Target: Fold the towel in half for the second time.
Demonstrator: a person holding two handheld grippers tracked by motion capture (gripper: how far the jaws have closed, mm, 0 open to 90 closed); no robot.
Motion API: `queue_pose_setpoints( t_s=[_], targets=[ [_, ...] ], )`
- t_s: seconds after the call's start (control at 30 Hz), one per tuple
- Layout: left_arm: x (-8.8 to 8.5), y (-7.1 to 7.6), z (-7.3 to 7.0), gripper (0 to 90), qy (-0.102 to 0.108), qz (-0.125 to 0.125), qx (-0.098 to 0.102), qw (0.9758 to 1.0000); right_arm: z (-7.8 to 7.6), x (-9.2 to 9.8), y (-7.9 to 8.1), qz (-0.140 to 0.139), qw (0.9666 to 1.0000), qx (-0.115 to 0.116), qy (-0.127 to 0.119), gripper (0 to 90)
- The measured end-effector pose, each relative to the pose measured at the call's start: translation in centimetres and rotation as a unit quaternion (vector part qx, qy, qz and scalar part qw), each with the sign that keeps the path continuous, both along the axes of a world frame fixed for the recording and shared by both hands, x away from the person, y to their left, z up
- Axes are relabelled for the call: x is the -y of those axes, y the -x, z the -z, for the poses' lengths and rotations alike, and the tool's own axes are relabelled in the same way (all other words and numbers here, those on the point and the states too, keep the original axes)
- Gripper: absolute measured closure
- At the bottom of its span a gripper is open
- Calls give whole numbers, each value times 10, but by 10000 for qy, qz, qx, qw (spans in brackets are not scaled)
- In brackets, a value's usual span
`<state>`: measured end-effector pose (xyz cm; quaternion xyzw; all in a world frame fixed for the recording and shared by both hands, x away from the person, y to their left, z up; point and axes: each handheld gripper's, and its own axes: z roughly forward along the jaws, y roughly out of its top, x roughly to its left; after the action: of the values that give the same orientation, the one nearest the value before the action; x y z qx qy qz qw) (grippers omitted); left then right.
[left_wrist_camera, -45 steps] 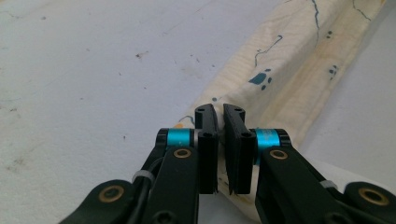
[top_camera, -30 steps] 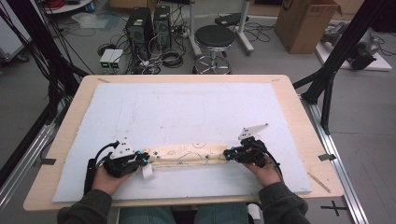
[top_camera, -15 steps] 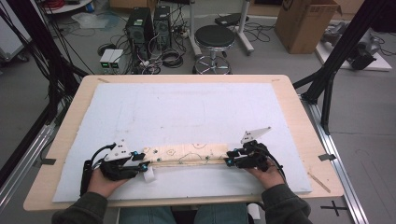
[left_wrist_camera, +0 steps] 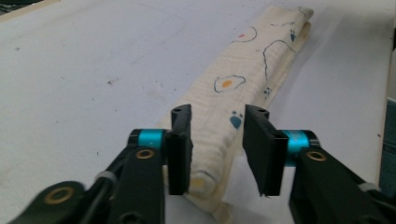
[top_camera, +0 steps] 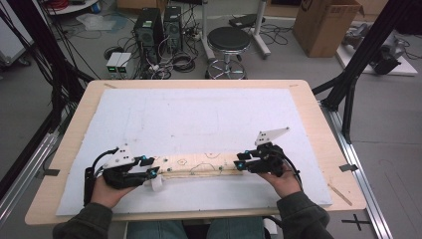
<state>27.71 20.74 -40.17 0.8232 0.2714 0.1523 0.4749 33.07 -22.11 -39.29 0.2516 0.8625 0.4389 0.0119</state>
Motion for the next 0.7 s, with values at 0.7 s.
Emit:
queue_pose_setpoints(
  t_s=[0.7],
  targets=[
    [46, -29, 23, 870, -1138, 74, -399, 9927, 38, -55, -26, -377, 9949, -811, 475, 854]
  ],
)
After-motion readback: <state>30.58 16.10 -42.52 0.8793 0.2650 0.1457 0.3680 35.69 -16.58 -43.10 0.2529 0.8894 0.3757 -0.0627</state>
